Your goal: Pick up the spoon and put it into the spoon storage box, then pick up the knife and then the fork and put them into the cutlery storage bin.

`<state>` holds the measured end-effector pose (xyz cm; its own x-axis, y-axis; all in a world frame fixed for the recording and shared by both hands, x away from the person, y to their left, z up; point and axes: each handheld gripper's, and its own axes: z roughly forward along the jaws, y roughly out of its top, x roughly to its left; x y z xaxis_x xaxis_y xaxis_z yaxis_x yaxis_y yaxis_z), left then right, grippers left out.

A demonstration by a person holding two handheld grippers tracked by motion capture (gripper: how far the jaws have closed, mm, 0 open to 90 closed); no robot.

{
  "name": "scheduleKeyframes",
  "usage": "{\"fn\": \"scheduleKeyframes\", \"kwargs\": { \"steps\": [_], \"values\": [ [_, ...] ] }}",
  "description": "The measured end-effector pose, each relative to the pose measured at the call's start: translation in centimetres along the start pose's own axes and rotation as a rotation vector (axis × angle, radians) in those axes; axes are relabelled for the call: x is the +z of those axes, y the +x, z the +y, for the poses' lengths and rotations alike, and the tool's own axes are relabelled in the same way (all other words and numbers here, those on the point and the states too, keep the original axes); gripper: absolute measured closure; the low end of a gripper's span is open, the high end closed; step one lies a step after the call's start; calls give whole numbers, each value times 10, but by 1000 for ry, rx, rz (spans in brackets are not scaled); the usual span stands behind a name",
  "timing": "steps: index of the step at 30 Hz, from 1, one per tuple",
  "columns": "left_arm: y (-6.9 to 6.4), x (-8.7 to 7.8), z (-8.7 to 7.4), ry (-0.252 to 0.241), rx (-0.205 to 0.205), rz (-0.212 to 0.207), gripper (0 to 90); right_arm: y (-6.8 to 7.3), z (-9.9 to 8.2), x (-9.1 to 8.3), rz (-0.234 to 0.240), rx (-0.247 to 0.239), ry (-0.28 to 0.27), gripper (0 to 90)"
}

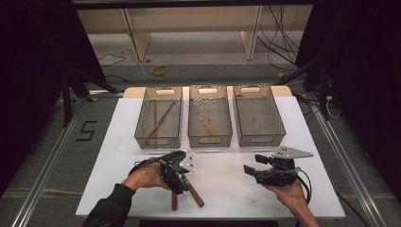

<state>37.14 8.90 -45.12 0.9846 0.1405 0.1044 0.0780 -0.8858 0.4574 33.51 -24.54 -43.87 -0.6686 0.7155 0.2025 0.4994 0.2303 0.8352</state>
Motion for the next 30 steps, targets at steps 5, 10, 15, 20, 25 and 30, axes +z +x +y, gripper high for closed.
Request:
{"fn": "scheduleKeyframes", "kwargs": {
  "steps": [5, 10, 15, 20, 25, 30],
  "values": [
    [1, 4, 2, 10, 20, -16, 234, 0, 0, 1, 1, -3, -1, 339],
    [2, 6, 4, 20, 40, -20, 235, 0, 0, 1, 2, -5, 0, 339],
    [2, 8, 5, 28, 56, -30, 240, -2, 0, 0, 3, 0, -2, 339],
    [3, 8, 3, 40, 58, -30, 250, -1, 1, 0, 1, -5, 1, 340],
    [1, 11, 3, 54, 87, -43, 267, 0, 1, 1, 2, -10, 3, 340],
    [0, 14, 4, 76, 116, -50, 287, 0, 1, 1, 1, -9, 5, 341]
  ]
}}
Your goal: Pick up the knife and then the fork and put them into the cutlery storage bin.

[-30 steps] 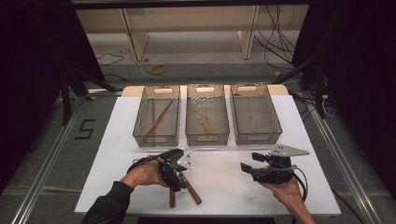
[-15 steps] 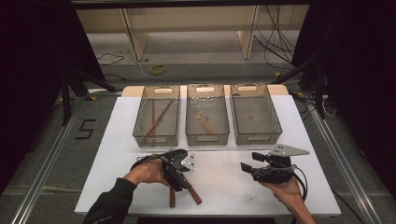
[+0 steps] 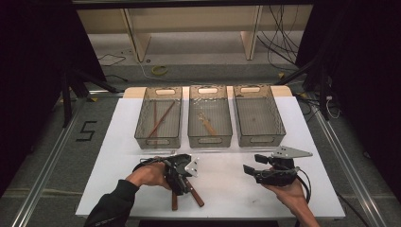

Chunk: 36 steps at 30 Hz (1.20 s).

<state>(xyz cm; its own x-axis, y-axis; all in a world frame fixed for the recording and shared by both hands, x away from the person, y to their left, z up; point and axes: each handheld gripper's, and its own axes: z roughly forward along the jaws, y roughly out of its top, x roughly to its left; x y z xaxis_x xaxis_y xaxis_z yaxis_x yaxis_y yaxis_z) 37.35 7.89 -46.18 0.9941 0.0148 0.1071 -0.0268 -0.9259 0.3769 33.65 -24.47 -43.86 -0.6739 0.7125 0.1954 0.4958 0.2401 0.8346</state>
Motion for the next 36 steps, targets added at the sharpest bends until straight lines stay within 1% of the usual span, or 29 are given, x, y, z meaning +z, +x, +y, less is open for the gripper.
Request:
{"fn": "scheduleKeyframes", "kwargs": {
  "steps": [4, 9, 10, 11, 14, 15, 16, 18, 20, 22, 24, 25, 27, 30, 32, 33, 35, 36],
  "values": [
    [1, 2, 0, 16, 18, -24, 313, 1, 0, 0, -1, 1, 2, 342],
    [1, 3, 0, 18, 35, -63, 345, 0, 0, 1, -1, 4, 6, 343],
    [1, 4, 0, 27, 50, -72, 349, 1, -1, 1, 0, 3, 8, 343],
    [0, 6, 0, 38, 57, -73, 355, 1, -1, 1, -1, 2, 9, 343],
    [1, 7, 1, 40, 55, -88, 379, 1, -1, 1, -3, 1, 10, 344],
    [0, 7, 1, 42, 63, -93, 403, 1, -1, 1, -3, 1, 10, 344],
    [0, 7, 1, 40, 58, -96, 432, 0, -1, 1, -3, 2, 10, 344],
    [0, 7, 1, 44, 59, -103, 455, 0, -1, 1, -3, 2, 11, 344],
    [0, 6, 1, 38, 66, -104, 476, 1, -1, 2, -2, 1, 12, 344],
    [0, 6, 1, 33, 76, -105, 515, 1, -1, 2, -1, 0, 13, 344],
    [0, 6, 1, 26, 61, -100, 567, 1, -1, 1, -1, 1, 12, 344],
    [1, 5, 1, 27, 66, -99, 588, 1, -1, 1, -1, 1, 12, 344],
    [1, 6, 0, 16, 60, -109, 633, 1, -1, 2, 0, 1, 14, 344],
    [0, 6, 1, 18, 64, -111, 668, 1, -1, 2, 2, -2, 14, 344],
    [0, 6, 1, 16, 81, -113, 710, 1, -1, 2, 1, -2, 16, 344],
    [0, 6, 1, 12, 75, -113, 724, 1, 0, 2, 1, -3, 16, 344],
    [0, 6, 1, 9, 76, -111, 732, 1, 0, 2, 2, -3, 16, 344],
    [0, 6, 1, 12, 83, -111, 739, 1, 0, 2, 1, -4, 17, 344]
  ]
}}
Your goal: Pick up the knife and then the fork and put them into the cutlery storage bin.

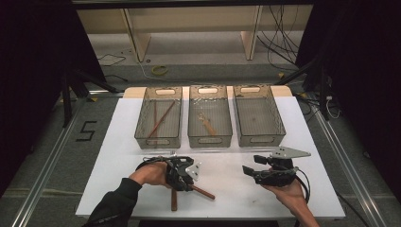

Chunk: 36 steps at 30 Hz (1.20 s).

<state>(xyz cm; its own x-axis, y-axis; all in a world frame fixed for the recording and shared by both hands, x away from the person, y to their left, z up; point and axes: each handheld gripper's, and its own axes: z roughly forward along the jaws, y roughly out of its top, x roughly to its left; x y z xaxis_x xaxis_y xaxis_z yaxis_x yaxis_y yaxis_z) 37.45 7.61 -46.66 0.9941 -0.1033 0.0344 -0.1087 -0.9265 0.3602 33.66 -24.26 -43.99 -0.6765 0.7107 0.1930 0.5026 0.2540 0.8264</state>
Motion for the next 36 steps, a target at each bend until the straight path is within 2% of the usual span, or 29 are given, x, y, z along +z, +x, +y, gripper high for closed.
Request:
{"fn": "scheduleKeyframes", "kwargs": {
  "steps": [5, 8, 12, 17, 22, 28, 33, 36],
  "values": [
    [0, 0, 0, -11, -7, 12, 791, 0, 0, 0, 0, -2, 2, 344],
    [0, 0, 0, -20, -2, 25, 796, 0, 0, 0, 1, 0, 4, 344],
    [3, -1, 0, -27, -22, 46, 798, 0, 0, 0, 0, -3, 1, 344],
    [4, -7, 1, -55, -53, 75, 798, 0, 0, 0, 2, -4, -1, 344],
    [5, -13, 2, -59, -99, 107, 798, 1, 1, 0, 4, -7, -6, 344],
    [7, -17, 1, -76, -166, 102, 798, 4, 1, 0, 12, -13, -7, 343],
    [6, -19, 2, -71, -176, 108, 797, 10, 5, 2, 47, -49, -4, 344],
    [5, -20, 3, -70, -167, 103, 798, 16, 8, 3, 67, -85, 0, 344]
  ]
}}
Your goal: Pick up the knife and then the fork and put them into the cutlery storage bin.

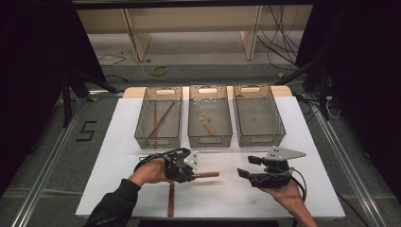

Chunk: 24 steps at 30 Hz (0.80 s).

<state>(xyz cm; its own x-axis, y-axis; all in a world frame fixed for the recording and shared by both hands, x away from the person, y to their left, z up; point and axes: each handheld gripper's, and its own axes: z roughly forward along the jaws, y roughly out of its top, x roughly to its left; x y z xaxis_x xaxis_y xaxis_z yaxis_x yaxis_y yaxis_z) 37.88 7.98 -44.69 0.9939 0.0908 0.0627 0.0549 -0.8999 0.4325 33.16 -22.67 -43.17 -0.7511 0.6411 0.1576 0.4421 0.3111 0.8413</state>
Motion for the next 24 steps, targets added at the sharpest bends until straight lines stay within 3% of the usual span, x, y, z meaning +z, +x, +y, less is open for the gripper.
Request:
{"fn": "scheduleKeyframes", "kwargs": {
  "steps": [8, 16, 24],
  "values": [
    [-8, -2, 6, 3, 44, -12, 798, 18, 9, 12, 79, -103, 41, 343],
    [-18, -1, 13, 8, 80, -36, 798, 38, 11, 32, 144, -226, 137, 355],
    [-25, -4, 20, -10, 117, -50, 798, 49, 8, 50, 186, -297, 219, 403]
  ]
}}
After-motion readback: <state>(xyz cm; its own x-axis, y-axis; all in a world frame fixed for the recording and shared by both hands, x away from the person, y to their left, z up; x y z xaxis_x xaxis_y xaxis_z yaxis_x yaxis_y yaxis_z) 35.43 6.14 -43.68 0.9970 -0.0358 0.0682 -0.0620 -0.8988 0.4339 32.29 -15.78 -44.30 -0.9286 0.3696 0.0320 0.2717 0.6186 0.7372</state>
